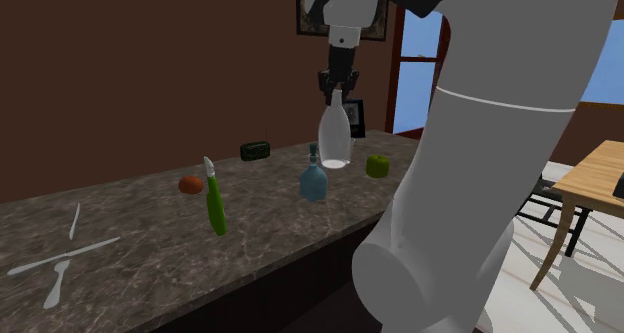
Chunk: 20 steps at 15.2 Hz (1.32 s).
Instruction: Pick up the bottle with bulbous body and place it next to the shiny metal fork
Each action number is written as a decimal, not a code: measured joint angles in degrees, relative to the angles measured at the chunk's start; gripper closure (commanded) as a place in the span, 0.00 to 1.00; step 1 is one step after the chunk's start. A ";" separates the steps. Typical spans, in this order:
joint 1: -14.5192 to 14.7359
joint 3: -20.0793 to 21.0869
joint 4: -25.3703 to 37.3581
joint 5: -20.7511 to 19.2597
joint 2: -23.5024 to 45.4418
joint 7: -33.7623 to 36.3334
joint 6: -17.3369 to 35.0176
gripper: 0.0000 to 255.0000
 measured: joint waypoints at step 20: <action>-0.37 -1.10 21.95 2.90 5.88 -1.25 -16.77 1.00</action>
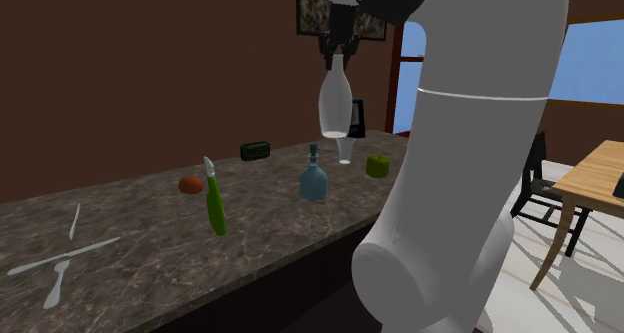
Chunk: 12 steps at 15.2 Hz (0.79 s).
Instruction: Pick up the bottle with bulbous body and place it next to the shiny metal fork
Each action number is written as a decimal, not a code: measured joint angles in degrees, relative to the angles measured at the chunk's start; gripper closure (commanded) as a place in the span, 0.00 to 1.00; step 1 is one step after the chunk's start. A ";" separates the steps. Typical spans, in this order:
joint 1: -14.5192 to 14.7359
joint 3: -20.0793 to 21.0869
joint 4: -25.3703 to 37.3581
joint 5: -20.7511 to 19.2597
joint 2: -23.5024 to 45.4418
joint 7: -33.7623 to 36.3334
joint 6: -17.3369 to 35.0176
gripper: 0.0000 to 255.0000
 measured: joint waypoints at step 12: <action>3.61 4.55 -3.50 -3.59 -5.56 7.79 -1.32 1.00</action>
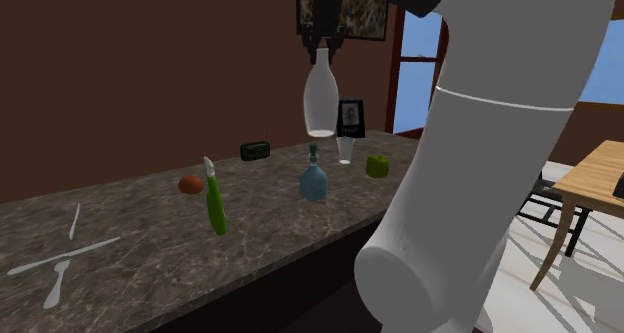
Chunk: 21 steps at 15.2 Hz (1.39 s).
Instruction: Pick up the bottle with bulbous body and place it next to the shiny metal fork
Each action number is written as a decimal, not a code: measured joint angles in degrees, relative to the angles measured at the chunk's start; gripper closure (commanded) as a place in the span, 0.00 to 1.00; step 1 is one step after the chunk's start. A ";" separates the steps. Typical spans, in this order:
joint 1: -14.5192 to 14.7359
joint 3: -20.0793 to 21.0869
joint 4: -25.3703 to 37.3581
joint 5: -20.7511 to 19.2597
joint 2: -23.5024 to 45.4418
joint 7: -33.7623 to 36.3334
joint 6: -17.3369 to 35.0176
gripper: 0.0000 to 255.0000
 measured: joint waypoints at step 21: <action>9.15 21.10 -25.29 -4.05 -12.79 31.00 11.37 1.00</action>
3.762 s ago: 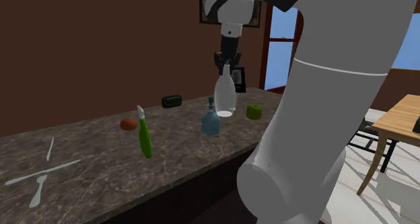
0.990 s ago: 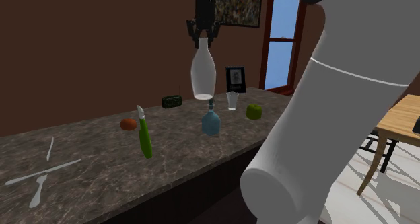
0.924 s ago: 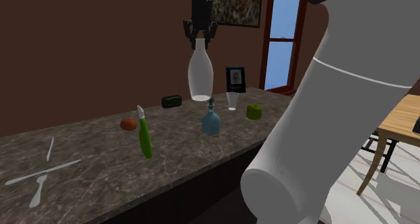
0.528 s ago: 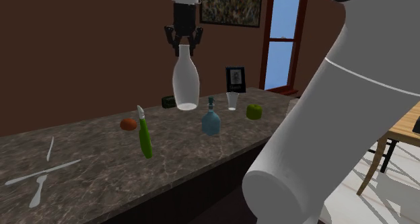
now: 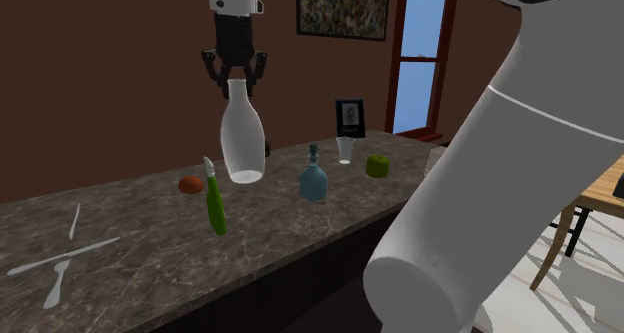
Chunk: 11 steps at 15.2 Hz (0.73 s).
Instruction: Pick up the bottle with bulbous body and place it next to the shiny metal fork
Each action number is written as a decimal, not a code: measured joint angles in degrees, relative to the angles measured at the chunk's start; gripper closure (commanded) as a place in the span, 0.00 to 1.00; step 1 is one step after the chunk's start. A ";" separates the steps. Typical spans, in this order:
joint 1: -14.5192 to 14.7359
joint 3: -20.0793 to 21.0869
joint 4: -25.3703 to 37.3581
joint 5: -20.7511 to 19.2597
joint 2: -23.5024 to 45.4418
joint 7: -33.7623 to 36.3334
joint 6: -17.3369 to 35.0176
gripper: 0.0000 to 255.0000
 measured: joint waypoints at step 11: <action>4.77 10.27 -0.57 0.16 4.89 15.25 4.20 1.00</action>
